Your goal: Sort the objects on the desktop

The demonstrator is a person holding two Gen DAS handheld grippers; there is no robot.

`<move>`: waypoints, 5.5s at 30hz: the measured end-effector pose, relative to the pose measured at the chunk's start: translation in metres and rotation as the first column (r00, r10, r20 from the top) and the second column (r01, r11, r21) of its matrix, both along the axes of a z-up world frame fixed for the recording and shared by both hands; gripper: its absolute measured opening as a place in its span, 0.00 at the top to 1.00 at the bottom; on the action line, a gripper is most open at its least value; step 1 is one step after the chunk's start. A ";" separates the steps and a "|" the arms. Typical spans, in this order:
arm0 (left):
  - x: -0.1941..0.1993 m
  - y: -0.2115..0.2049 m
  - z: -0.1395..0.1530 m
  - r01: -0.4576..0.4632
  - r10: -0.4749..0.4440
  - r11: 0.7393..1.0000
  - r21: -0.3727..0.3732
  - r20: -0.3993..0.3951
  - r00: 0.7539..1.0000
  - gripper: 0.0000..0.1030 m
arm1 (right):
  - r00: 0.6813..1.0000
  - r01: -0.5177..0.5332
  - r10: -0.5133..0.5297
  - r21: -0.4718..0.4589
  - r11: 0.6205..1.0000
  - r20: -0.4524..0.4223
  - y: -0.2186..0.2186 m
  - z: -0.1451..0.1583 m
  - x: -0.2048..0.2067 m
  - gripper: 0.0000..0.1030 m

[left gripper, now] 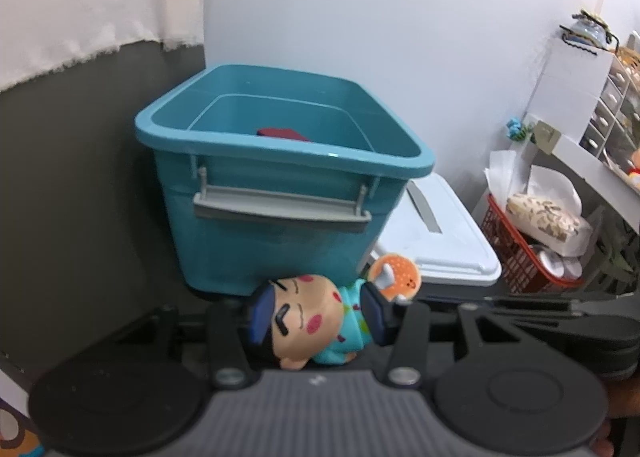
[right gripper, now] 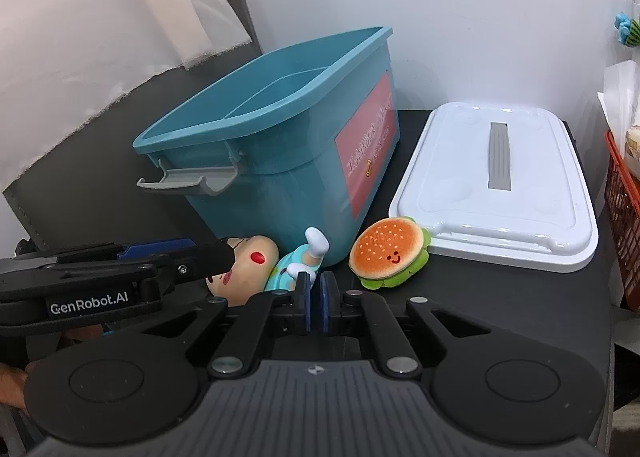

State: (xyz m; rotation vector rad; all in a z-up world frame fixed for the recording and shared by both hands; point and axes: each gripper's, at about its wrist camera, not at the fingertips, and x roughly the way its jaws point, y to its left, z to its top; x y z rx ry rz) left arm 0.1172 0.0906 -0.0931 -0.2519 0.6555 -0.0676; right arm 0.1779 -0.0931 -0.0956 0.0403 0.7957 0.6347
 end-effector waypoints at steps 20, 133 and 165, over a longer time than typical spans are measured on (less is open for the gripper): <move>0.003 0.000 -0.004 -0.007 0.007 1.000 -0.005 -0.019 1.000 0.51 | 0.999 -0.003 0.002 0.023 1.000 0.044 0.004 0.005 0.000 0.68; 0.023 -0.032 -0.018 0.088 -0.088 0.996 -0.031 -0.015 0.996 0.36 | 0.998 -0.050 0.054 -0.168 0.985 0.019 0.001 -0.045 -0.020 0.69; 0.017 -0.033 -0.007 0.111 -0.110 0.992 -0.062 0.017 0.994 0.39 | 0.997 0.020 -0.035 -0.193 0.981 -0.070 -0.036 -0.001 -0.040 0.49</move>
